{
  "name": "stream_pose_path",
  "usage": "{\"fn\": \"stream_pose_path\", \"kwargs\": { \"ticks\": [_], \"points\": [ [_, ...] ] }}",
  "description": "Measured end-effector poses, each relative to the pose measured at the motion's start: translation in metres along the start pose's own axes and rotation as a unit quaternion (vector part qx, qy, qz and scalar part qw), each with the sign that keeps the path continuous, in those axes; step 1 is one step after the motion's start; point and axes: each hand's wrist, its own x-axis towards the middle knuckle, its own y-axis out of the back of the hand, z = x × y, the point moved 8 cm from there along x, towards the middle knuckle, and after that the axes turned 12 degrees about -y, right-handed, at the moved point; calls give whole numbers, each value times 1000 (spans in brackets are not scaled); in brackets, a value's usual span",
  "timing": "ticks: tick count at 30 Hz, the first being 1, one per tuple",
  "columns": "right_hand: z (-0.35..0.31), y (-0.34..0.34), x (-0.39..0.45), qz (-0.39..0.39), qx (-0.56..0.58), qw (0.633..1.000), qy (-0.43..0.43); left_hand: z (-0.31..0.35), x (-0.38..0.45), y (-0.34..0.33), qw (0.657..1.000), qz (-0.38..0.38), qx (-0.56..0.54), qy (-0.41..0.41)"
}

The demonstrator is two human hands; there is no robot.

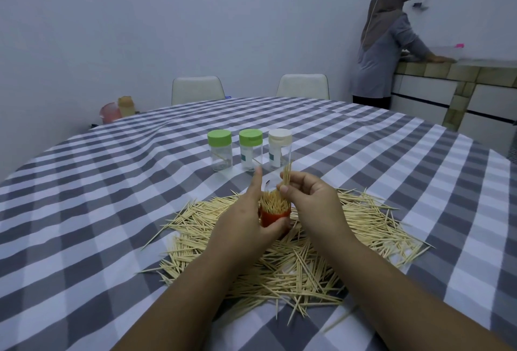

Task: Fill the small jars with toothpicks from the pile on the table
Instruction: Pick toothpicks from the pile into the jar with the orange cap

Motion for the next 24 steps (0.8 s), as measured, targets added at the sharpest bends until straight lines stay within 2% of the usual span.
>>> {"fn": "stream_pose_path", "kwargs": {
  "ticks": [8,13,16,19,21,24],
  "points": [
    [-7,1,-4,7,17,999,27,-2,0,0,1000,8,-7,3],
    [-12,-7,-9,-16,-110,991,72,-1,-1,1,1000,-1,-3,11],
    [-15,-16,-15,-45,-232,965,116,-3,-1,1,1000,-5,-13,23],
    [-16,-24,-20,-33,-361,916,170,-5,0,-1,999,-11,-11,31],
    [-19,-28,-23,-27,-400,893,203,-6,0,-1,999,-11,-11,35],
    [-23,-30,-26,-19,-416,878,234,-5,0,-1,999,-9,-15,32]
  ]
}}
